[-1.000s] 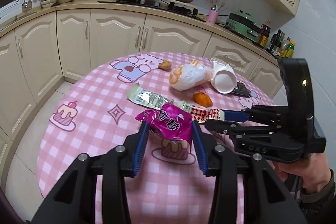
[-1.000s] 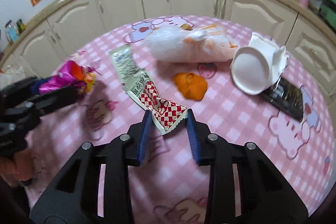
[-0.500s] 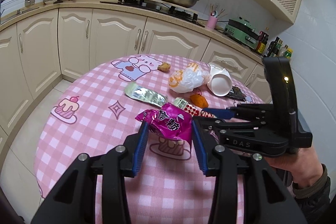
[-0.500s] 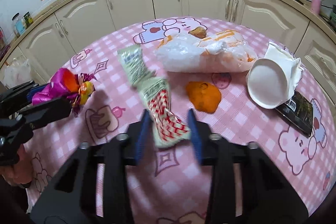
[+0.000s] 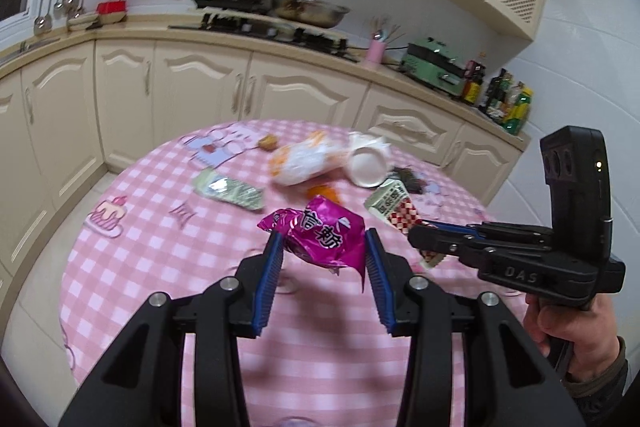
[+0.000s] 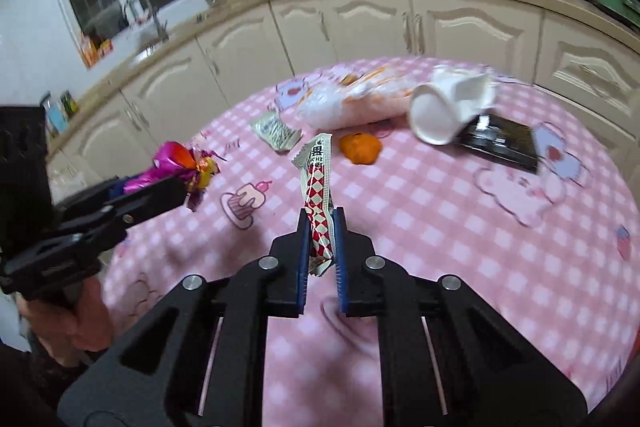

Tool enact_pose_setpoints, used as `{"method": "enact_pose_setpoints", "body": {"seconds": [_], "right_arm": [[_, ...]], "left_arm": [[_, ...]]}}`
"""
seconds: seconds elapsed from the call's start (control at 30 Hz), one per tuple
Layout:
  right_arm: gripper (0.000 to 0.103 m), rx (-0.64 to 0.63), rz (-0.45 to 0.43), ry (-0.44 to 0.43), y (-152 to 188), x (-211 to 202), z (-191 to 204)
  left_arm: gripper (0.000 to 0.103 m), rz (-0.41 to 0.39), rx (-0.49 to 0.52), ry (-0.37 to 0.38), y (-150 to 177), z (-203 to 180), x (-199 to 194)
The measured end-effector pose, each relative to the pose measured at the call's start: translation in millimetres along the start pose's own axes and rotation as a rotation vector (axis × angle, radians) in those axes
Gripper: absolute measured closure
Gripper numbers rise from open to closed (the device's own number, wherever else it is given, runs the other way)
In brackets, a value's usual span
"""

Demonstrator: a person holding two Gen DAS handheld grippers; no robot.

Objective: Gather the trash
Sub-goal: 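Carry the pink and red-white wrappers with both tools over the bucket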

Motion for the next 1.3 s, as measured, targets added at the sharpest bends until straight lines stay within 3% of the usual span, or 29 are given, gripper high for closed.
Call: {"method": "enact_pose_setpoints", "body": {"seconds": [0.4,0.73,1.0,1.3], "right_arm": [[0.091,0.139,-0.194,0.087,13.3,-129.4,-67.7],[0.091,0.288,-0.299,0.287,62.0,-241.0,-159.8],[0.091,0.468,-0.321,0.431,132.6,-304.0,-241.4],[0.091,0.678,-0.238,0.475,215.9,-297.4,-319.4]], "left_arm": [[0.062,-0.045,0.142,0.157,-11.7,-134.7,-15.5],[0.062,-0.009,0.269,0.323,12.7,-270.0,-0.8],[0.062,0.097,0.366,0.452,63.6,-368.7,35.1],[0.062,0.323,0.464,0.5,154.3,-433.0,101.9]]}}
Point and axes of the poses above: each gripper's, at about its wrist camera, not at the fingertips, and x roughly the way its jaws point, z to its left, y to its underside, the point moved 7 cm from there along x, roughly the way its jaws point, and after that the axes turned 6 degrees about -z, right-handed, at the moved point
